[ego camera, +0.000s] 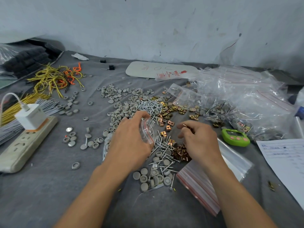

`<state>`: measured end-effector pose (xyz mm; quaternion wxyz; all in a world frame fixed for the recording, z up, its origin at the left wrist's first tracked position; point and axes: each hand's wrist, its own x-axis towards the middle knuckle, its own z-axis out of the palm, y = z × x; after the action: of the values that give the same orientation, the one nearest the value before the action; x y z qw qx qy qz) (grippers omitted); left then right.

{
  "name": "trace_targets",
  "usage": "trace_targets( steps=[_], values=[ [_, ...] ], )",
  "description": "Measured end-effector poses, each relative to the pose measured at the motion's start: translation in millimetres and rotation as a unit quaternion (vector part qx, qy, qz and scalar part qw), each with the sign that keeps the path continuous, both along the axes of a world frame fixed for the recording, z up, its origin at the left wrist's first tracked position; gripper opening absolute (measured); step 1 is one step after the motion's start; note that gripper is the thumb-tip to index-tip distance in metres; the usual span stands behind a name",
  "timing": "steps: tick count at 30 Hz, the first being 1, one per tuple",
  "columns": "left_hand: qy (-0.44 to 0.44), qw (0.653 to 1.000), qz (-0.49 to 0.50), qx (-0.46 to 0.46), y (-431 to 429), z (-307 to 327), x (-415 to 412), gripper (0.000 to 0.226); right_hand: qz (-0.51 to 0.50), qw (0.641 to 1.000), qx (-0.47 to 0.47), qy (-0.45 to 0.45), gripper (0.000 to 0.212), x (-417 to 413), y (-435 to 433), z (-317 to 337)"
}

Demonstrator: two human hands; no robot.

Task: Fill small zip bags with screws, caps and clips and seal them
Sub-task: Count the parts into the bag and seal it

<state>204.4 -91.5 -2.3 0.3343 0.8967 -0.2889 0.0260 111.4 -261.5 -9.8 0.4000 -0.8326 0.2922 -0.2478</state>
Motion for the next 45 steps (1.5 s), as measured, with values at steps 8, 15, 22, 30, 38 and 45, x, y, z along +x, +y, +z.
trace_targets(
  steps=[8,15,22,30,38,45],
  values=[
    [-0.07,0.997,-0.034,0.016,0,2,-4,0.084,0.092,0.907,0.392,-0.127,0.01,0,15,13],
    [-0.131,0.981,-0.074,-0.119,-9,5,-19,0.043,0.139,0.851,0.489,-0.13,0.026,-3,19,16],
    [0.052,0.977,-0.093,-0.187,-7,10,-17,0.027,0.169,0.82,0.523,-0.158,0.016,-7,17,17],
    [0.028,0.972,-0.079,-0.221,-1,15,-21,0.028,0.177,0.838,0.482,-0.183,0.013,-9,24,21],
    [0.036,0.986,-0.093,-0.134,1,19,-17,0.022,0.162,0.896,0.383,-0.154,0.022,-9,28,24],
    [0.032,0.991,-0.113,-0.066,3,16,-15,0.027,0.165,0.9,0.382,-0.132,0.028,-9,22,20]
  ],
)
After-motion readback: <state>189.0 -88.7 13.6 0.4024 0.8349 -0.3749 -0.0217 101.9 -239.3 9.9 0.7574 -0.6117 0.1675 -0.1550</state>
